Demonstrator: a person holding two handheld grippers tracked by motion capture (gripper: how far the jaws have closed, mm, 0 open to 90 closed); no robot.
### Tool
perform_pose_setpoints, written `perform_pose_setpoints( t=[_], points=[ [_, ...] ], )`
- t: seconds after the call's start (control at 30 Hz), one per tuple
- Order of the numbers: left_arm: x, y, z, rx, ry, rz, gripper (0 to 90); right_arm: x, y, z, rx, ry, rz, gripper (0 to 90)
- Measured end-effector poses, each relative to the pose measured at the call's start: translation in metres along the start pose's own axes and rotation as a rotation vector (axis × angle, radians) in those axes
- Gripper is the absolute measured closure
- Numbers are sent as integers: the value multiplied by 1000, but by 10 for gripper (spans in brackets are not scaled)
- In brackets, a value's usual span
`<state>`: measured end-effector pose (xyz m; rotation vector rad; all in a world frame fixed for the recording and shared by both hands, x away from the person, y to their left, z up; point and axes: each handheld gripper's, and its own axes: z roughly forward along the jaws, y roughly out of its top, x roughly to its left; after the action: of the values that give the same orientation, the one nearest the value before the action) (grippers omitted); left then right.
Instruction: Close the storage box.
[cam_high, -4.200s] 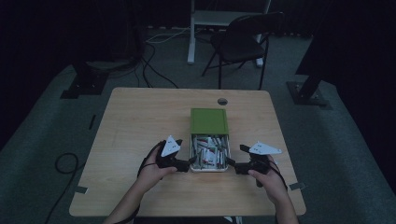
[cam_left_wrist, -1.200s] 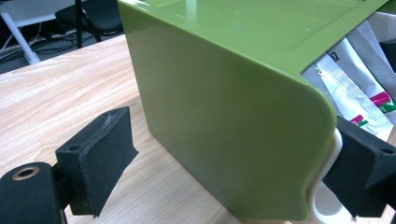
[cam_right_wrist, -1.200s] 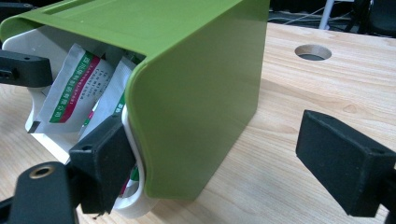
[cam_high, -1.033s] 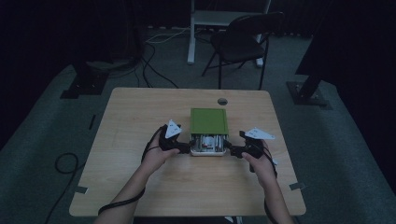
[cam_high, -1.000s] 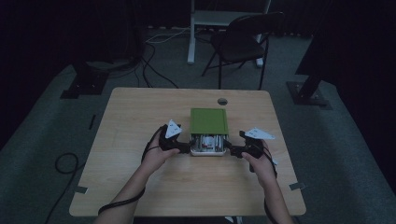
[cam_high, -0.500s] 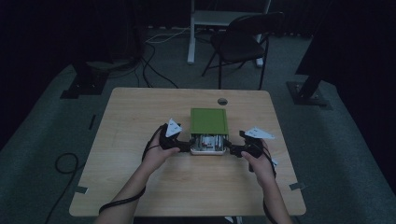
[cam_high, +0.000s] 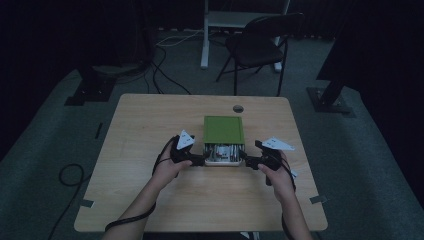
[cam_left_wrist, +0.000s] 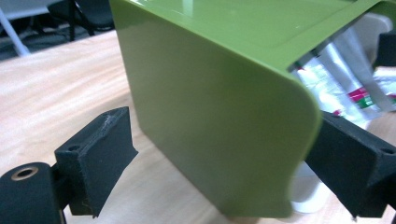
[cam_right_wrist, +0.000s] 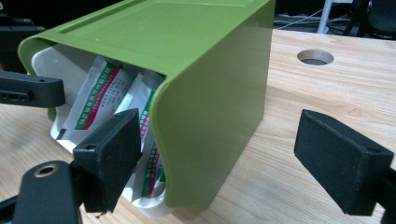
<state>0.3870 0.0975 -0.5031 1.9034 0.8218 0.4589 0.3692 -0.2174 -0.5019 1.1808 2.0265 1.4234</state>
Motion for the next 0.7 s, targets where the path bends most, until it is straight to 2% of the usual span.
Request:
perform_pose_setpoints(
  t=[0.07,0.17,0.33,0.4,0.5,0.7],
  points=[
    [-4,-1,-3,-5,3,-11,104,1,-1,-2,5,0,-9,147],
    [-6,-1,-7,-4,-29,-36,105,2,-3,-4,11,9,-34,146],
    [-11,1,-15,-29,-26,-58,105,2,-6,-6,3,6,12,147],
    [-14,1,-18,-30,-5,-45,104,2,-7,-7,5,11,4,146],
    [-14,-1,-21,-3,32,-13,105,3,-10,-7,8,9,3,146],
    [-13,-8,-26,10,59,-16,104,2,-17,-8,13,-5,17,147]
  ],
)
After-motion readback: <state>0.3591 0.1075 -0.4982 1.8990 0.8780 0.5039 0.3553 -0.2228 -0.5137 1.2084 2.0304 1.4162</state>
